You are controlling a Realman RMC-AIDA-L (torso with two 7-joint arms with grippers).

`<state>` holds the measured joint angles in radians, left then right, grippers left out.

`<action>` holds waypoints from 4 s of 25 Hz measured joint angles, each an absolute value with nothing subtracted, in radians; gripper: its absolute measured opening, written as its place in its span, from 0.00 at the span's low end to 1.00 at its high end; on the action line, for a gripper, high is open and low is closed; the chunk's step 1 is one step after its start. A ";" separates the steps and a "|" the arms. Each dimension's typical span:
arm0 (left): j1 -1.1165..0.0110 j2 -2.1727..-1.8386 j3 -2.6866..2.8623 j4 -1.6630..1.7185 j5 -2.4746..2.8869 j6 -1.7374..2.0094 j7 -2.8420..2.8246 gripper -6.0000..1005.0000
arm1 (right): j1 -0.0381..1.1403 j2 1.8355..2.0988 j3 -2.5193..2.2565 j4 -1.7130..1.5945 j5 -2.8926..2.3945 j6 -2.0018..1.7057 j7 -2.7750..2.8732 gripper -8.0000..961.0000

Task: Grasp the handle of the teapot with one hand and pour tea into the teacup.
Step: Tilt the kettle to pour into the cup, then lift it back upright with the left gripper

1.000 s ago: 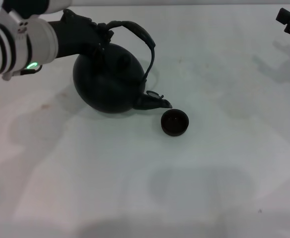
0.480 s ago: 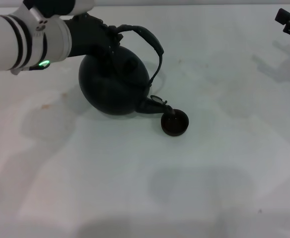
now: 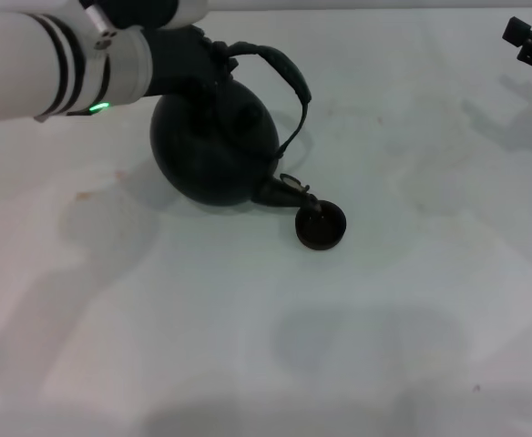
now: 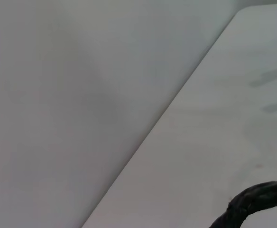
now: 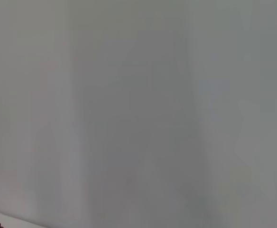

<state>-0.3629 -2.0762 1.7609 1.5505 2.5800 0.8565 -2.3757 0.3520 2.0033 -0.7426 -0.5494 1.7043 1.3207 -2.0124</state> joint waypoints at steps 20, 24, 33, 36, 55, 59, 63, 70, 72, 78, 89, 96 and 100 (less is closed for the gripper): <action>-0.428 -2.077 1.804 1.574 2.703 0.915 -2.427 0.13 | 0.362 2.003 -0.742 -0.545 1.704 1.308 -2.014 0.90; -0.444 -2.077 1.808 1.574 2.708 0.927 -2.427 0.13 | 0.362 2.004 -0.742 -0.544 1.704 1.306 -2.014 0.90; -0.473 -2.077 1.818 1.573 2.728 0.949 -2.429 0.13 | 0.365 2.005 -0.742 -0.543 1.704 1.299 -2.014 0.90; -0.477 -2.077 1.818 1.573 2.728 0.952 -2.429 0.13 | 0.367 2.005 -0.745 -0.543 1.704 1.296 -2.013 0.90; -0.471 -2.076 1.817 1.566 2.728 0.951 -2.442 0.13 | 0.396 2.005 -0.750 -0.531 1.695 1.261 -2.014 0.90; -0.471 -2.075 1.817 1.566 2.732 0.952 -2.440 0.13 | 0.399 2.006 -0.750 -0.527 1.695 1.256 -2.015 0.90; -0.472 -2.075 1.818 1.566 2.745 0.952 -2.441 0.13 | 0.402 2.006 -0.750 -0.519 1.695 1.256 -2.018 0.90; -0.478 -2.075 1.818 1.566 2.753 0.954 -2.442 0.13 | 0.402 2.006 -0.750 -0.518 1.695 1.253 -2.020 0.90; -0.480 -2.075 1.819 1.566 2.753 0.954 -2.442 0.13 | 0.402 2.006 -0.750 -0.518 1.695 1.253 -2.020 0.90; -0.481 -2.076 1.824 1.567 2.753 0.954 -2.442 0.13 | 0.402 2.006 -0.749 -0.518 1.695 1.253 -2.020 0.90; -0.459 -2.076 1.801 1.573 2.708 0.945 -2.475 0.13 | 0.401 2.005 -0.749 -0.517 1.695 1.240 -2.020 0.90; -0.371 -2.073 1.656 1.613 2.501 0.944 -2.369 0.13 | 0.402 2.005 -0.751 -0.517 1.694 1.237 -2.014 0.90; -0.305 -2.074 1.562 1.616 2.349 0.943 -2.251 0.13 | 0.402 2.003 -0.752 -0.517 1.692 1.239 -2.013 0.90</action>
<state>-0.3052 -2.0735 1.5622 1.6162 2.3492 0.9432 -2.2514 0.4018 2.0034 -0.7520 -0.5168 1.6919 1.2392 -2.0132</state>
